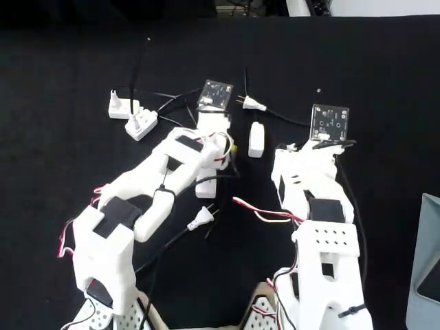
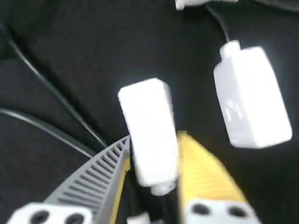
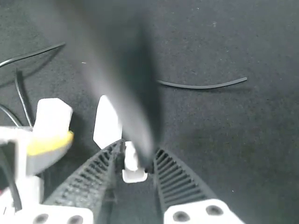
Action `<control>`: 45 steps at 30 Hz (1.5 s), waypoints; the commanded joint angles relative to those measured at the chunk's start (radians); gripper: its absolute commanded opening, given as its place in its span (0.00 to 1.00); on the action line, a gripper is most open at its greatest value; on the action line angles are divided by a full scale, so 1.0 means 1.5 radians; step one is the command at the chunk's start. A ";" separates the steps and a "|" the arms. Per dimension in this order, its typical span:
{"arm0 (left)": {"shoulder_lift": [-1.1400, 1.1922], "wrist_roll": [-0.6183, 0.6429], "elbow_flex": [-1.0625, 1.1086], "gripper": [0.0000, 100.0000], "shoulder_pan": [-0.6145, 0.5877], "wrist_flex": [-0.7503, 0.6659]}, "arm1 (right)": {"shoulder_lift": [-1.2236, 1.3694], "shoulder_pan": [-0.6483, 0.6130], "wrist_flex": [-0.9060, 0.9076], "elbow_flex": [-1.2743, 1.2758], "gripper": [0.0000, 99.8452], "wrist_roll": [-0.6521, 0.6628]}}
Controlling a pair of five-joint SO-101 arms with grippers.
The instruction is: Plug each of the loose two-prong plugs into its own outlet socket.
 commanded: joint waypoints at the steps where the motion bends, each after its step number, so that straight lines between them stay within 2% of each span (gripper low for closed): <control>1: -0.018 0.001 -0.046 0.03 -0.012 -0.010 | -0.010 0.004 -0.015 -0.003 0.01 -0.007; 6: -0.102 0.001 0.006 0.03 -0.006 -0.010 | -0.010 0.004 -0.015 -0.003 0.01 -0.007; 15: -0.372 -0.009 0.112 0.03 -0.014 -0.009 | -0.010 0.004 -0.015 -0.003 0.01 -0.007; 19: -0.480 -0.116 0.127 0.03 -0.023 0.057 | -0.009 0.004 -0.015 -0.003 0.01 -0.007; 24: -0.566 -0.252 0.098 0.03 -0.052 0.222 | -0.009 0.004 -0.015 -0.003 0.01 -0.007; 27: -0.591 -0.345 0.090 0.03 -0.091 0.305 | -0.008 0.004 -0.015 -0.003 0.01 -0.007; 32: -0.598 -0.520 0.122 0.03 -0.158 0.378 | -0.008 0.004 -0.015 -0.003 0.01 -0.007; 38: -0.601 -0.632 0.256 0.03 -0.169 0.368 | -0.008 0.004 -0.015 -0.003 0.01 -0.007; 41: -0.601 -0.637 0.346 0.04 -0.175 0.275 | -0.008 0.003 -0.014 -0.002 0.01 -0.007; 45: -0.601 -0.632 0.470 0.15 -0.197 0.118 | -0.007 -0.015 -0.014 0.007 0.01 -0.006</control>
